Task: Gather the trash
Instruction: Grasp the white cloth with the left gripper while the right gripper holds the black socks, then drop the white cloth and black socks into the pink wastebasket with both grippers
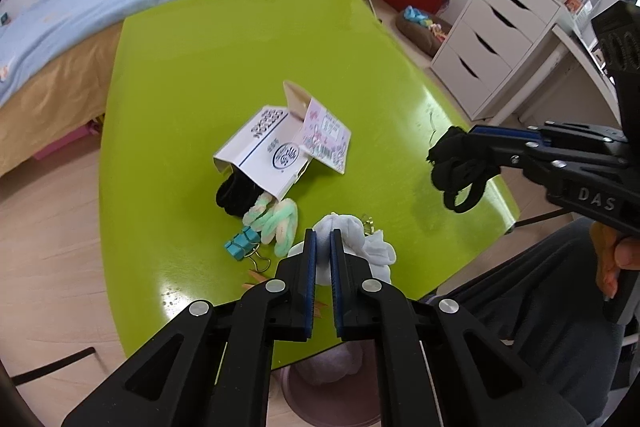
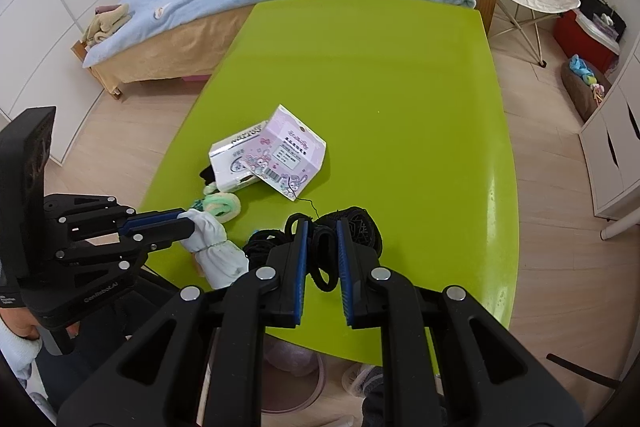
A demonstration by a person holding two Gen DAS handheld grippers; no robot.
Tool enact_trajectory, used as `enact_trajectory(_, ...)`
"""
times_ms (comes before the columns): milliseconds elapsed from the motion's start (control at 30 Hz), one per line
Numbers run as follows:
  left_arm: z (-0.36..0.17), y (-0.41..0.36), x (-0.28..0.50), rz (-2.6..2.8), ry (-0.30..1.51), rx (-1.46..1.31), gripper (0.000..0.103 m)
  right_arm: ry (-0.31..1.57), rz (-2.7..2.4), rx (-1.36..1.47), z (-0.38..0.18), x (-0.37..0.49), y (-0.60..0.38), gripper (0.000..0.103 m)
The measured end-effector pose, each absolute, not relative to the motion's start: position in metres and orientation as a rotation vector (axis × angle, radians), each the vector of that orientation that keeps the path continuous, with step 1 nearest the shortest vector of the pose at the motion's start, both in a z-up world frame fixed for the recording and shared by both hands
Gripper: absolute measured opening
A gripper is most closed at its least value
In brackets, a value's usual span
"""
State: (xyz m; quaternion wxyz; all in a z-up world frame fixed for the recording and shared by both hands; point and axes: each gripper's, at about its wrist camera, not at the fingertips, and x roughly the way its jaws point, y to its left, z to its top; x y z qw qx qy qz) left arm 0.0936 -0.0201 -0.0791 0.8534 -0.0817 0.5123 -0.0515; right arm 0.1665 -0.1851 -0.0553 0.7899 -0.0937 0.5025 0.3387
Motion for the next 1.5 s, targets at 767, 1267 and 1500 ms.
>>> enact_trajectory(767,-0.04,-0.037,-0.002,-0.137,1.017,-0.123,0.007,1.032,0.813,-0.204,-0.024,0.07,-0.22,0.014)
enact_trajectory(1267,-0.069,-0.061,-0.035,-0.178,1.11,-0.12,0.029,1.108,0.83,-0.196,-0.044,0.026,-0.236,0.014)
enact_trajectory(1500,-0.066,-0.048,-0.039,-0.126,1.071,-0.169,0.086,1.112,0.839,-0.194,-0.045,0.022,-0.235,0.014)
